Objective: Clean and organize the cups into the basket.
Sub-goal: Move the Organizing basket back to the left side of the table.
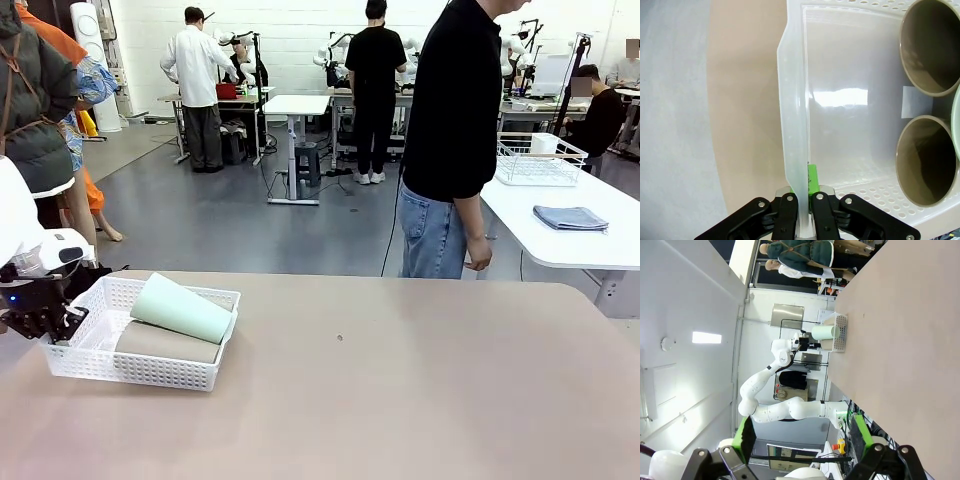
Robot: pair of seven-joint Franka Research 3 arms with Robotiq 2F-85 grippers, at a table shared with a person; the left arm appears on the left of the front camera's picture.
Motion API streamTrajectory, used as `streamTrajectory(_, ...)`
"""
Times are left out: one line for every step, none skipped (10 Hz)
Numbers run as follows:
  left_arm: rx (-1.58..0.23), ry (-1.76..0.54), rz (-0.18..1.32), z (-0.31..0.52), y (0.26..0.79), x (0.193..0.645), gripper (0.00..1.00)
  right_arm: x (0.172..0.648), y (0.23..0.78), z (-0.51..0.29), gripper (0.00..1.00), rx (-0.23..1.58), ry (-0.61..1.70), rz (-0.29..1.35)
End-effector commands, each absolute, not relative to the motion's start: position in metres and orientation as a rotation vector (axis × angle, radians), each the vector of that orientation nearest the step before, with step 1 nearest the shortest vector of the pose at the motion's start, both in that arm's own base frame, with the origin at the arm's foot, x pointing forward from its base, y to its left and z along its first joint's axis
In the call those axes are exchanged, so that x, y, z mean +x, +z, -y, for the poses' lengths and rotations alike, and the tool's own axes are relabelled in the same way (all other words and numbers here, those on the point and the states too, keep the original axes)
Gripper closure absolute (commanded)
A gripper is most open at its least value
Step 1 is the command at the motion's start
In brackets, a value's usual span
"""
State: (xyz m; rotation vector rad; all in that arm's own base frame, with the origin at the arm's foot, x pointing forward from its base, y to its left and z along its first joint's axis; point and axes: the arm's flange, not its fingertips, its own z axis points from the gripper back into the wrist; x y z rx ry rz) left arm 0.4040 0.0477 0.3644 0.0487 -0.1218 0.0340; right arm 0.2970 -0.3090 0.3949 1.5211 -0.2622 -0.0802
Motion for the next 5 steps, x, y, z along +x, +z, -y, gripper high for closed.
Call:
streamTrajectory(0.031,0.065,0.111,-0.0541,0.3551,0.4109,0.95,0.2961,0.3948,0.3097,0.0,1.523,-0.083,0.263)
streamTrajectory(0.03,0.073,0.096,-0.0556,0.3517,0.4131,0.95,0.2961,0.3948,0.3097,0.0,1.523,-0.083,0.263)
streamTrajectory(0.025,0.075,0.096,-0.0565,0.3519,0.413,0.47,0.2961,0.3948,0.3097,0.0,1.523,-0.083,0.263)
streamTrajectory(0.027,0.075,0.106,-0.0559,0.3545,0.4122,0.4,0.2961,0.3948,0.3097,0.0,1.523,-0.083,0.263)
streamTrajectory(0.031,0.078,0.115,-0.0565,0.3569,0.4121,0.0,0.2961,0.3948,0.3097,0.0,1.523,-0.083,0.263)
